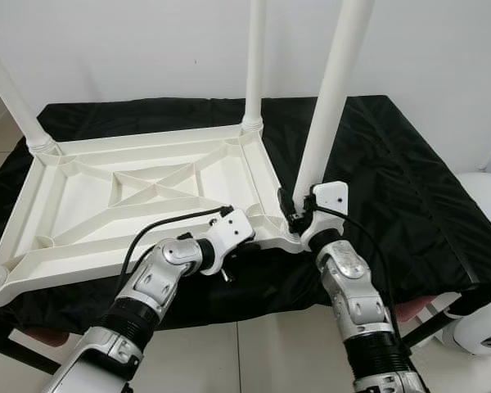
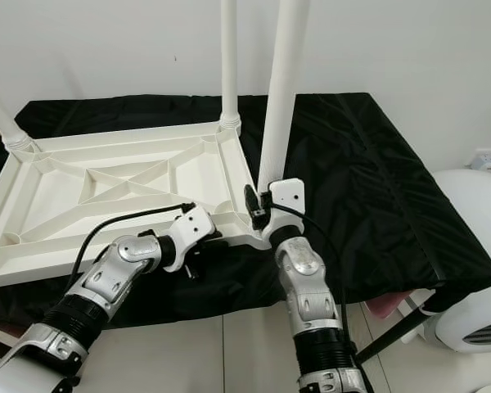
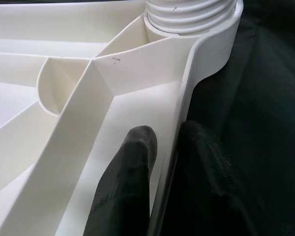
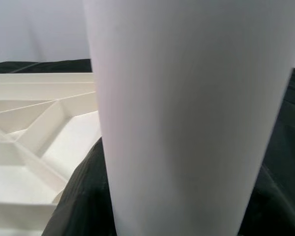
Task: Building children table
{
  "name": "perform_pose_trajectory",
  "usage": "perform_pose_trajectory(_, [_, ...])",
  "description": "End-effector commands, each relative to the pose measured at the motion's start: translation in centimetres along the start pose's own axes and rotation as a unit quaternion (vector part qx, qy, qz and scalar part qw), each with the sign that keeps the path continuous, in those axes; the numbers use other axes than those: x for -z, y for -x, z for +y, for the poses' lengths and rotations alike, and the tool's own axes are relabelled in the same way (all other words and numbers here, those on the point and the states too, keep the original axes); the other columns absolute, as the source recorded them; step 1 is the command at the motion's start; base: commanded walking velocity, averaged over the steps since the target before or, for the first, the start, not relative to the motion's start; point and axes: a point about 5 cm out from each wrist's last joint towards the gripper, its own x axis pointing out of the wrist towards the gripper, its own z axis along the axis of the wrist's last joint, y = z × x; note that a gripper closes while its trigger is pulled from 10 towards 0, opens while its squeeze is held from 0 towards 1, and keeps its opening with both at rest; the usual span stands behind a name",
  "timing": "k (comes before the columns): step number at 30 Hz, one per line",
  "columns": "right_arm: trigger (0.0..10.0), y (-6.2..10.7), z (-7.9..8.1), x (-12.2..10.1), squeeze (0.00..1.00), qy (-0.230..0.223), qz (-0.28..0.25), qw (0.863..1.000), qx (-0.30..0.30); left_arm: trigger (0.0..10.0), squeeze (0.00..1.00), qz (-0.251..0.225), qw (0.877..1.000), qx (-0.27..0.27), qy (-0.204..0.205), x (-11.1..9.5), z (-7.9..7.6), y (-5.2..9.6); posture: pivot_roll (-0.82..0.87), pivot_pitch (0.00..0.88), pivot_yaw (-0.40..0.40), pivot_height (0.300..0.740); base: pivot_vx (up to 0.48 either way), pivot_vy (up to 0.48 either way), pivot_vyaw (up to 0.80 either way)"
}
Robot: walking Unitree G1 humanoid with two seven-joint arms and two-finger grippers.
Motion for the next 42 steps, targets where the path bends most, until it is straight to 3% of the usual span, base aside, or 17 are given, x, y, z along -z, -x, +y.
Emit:
perform_pose_trajectory(1, [0.0,-0.2,1.4,0.4,0.0,-0.003,0.02,1.0,0.01,10.0,0.0,0.005,0.998,0.06,-0.011,-0.1,-1.9,-1.1,-0.1,0.083,0.042,0.74,0.0,0.0,0.0])
perform_pose_trajectory(8, [0.0,0.0,2.7,0.7,0.0,-0.011,0.037,0.998,0.047,10.0,0.0,0.005,0.998,0.06,-0.009,0.0,-2.0,-1.1,-0.1,0.079,0.041,0.74,0.0,0.0,0.0])
perform_pose_trajectory(9, [2.7,0.1,2.7,0.6,0.0,-0.013,0.035,0.998,0.049,10.0,0.0,0.005,0.998,0.061,-0.01,0.0,-2.0,-1.1,-0.1,0.075,0.041,0.74,0.0,0.0,0.0])
perform_pose_trajectory(10, [2.7,0.1,2.7,0.6,0.0,-0.013,0.035,0.998,0.049,10.0,0.0,0.005,0.998,0.061,-0.01,0.0,-2.0,-1.1,-0.1,0.075,0.041,0.74,0.0,0.0,0.0])
perform_pose_trajectory(11, [4.7,0.1,2.7,0.6,0.0,-0.013,0.035,0.998,0.051,10.0,0.0,0.006,0.998,0.061,-0.01,0.0,-2.0,-1.1,-0.1,0.072,0.04,0.74,0.0,0.0,0.0])
perform_pose_trajectory(12, [10.0,0.1,2.6,0.6,0.0,-0.016,0.034,0.998,0.054,10.0,0.0,0.005,0.998,0.061,-0.01,0.0,-2.1,-1.1,-0.1,0.069,0.039,0.74,0.0,0.0,0.0])
perform_pose_trajectory(13, [10.0,0.1,2.5,0.5,0.0,-0.017,0.033,0.998,0.057,10.0,0.0,0.005,0.998,0.062,-0.01,0.0,-2.1,-1.1,-0.1,0.069,0.039,0.74,0.0,0.0,0.0])
perform_pose_trajectory(14, [10.0,0.2,2.3,0.5,1.0,-0.027,0.03,0.998,0.053,10.0,0.0,0.005,0.998,0.062,-0.01,0.0,-2.1,-1.1,-0.1,0.068,0.038,0.74,0.0,0.0,0.0])
perform_pose_trajectory(19, [10.0,0.3,1.7,0.3,1.0,-0.032,0.024,0.998,0.048,10.0,0.0,0.004,0.998,0.062,-0.01,0.0,-2.2,-1.2,-0.1,0.061,0.033,0.74,0.0,0.0,0.0])
perform_pose_trajectory(26, [10.0,0.7,0.9,0.2,1.0,-0.051,0.02,0.998,-0.012,10.0,0.0,0.003,0.998,0.063,-0.009,0.0,-2.4,-1.3,-0.1,0.057,0.032,0.74,0.0,0.0,0.0])
perform_pose_trajectory(33, [10.0,0.8,-1.2,0.1,1.0,-0.048,0.015,0.997,-0.06,10.0,0.0,0.002,0.998,0.063,-0.009,-0.1,-2.3,-1.4,-0.11,0.059,0.036,0.74,0.0,0.0,0.0])
perform_pose_trajectory(34, [10.0,0.8,-1.8,0.1,0.37,-0.046,0.017,0.996,-0.079,10.0,0.0,0.002,0.998,0.063,-0.01,-0.2,-2.3,-1.4,-0.11,0.059,0.036,0.74,0.0,0.0,0.0])
perform_pose_trajectory(35, [10.0,0.8,-2.6,0.1,0.0,-0.037,0.02,0.994,-0.102,10.0,0.0,0.002,0.998,0.063,-0.01,-0.2,-2.2,-1.4,-0.11,0.061,0.041,0.74,0.0,0.0,0.0])
perform_pose_trajectory(37, [10.0,0.9,-3.7,0.2,0.0,-0.035,0.031,0.99,-0.136,10.0,0.0,0.002,0.998,0.063,-0.011,-0.2,-2.2,-1.4,-0.11,0.062,0.044,0.74,0.0,0.0,0.0])
perform_pose_trajectory(42, [10.0,1.2,-4.5,0.4,0.0,-0.02,0.043,0.98,-0.192,10.0,0.0,0.002,0.998,0.063,-0.011,-0.3,-2.1,-1.4,-0.11,0.064,0.049,0.74,0.0,0.0,0.0])
